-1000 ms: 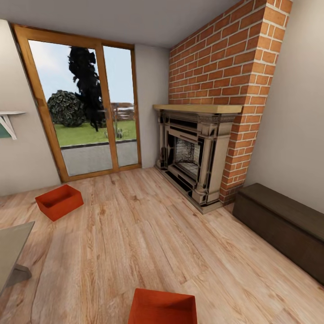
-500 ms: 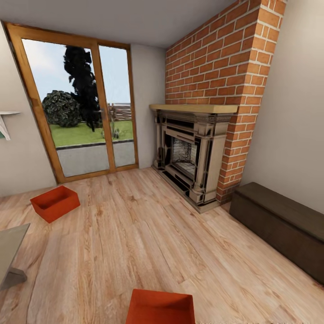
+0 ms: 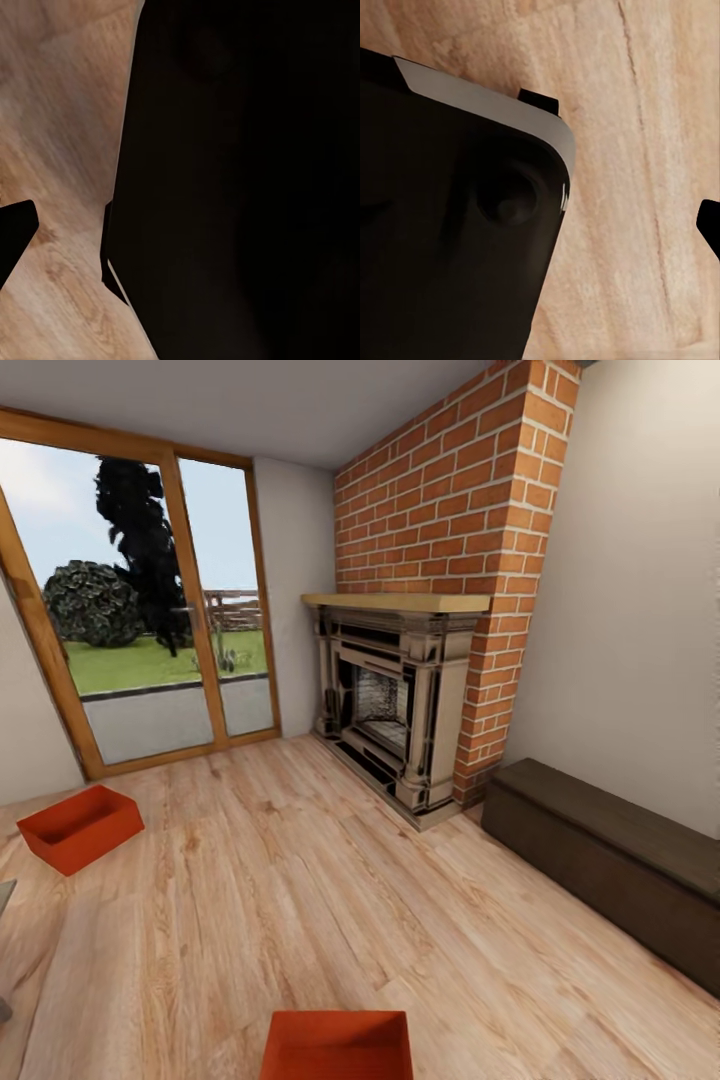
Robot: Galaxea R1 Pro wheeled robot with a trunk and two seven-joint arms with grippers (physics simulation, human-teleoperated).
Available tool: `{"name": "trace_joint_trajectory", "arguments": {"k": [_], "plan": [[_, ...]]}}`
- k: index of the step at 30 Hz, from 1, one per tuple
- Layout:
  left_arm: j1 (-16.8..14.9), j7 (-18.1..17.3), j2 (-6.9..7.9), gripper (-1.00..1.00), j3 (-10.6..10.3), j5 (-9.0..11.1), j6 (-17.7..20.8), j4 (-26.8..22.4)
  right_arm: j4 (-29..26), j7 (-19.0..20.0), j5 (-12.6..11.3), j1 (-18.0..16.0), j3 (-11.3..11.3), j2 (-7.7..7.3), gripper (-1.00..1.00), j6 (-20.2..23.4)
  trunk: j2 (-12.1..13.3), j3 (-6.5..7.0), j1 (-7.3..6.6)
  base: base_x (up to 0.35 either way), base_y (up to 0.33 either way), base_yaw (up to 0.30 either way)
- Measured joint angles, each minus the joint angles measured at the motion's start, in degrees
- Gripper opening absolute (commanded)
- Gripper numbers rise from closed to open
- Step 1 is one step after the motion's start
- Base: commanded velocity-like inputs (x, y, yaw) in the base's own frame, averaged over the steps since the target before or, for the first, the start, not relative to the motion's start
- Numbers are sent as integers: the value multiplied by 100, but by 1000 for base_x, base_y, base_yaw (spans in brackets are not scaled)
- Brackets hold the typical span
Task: Move the two storage containers from the living room to the garage. In the garage, place one container on the floor and stack the other container on top of it (either order is fine).
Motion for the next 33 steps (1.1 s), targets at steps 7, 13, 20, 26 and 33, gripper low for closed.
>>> {"name": "trace_joint_trajectory", "arguments": {"k": [7, 13, 20, 26, 33], "plan": [[0, 2, 0, 100, 4, 0, -1, 0, 0, -5, -1, -1, 0, 0, 100, 0, 0, 3, 0, 0, 0, -14], [0, 6, 0, 100, 0, 1, 0, 0, 0, 5, -1, -1, 0, 0, 100, 0, 0, 3, 0, 0, 0, 0], [0, 10, -6, 100, -4, 0, 0, 1, 0, 21, -1, -1, 5, 0, 100, 0, 0, 3, 0, 0, 0, 0], [0, 10, -8, 100, -4, 0, 0, 0, 0, 37, -1, -1, 0, 0, 100, 43, 0, 3, 0, 0, 0, 0], [0, 10, -16, 100, -4, -1, -1, -4, 0, 35, -1, -1, 1, 0, 100, 43, 0, 3, 0, 0, 0, 0]]}}
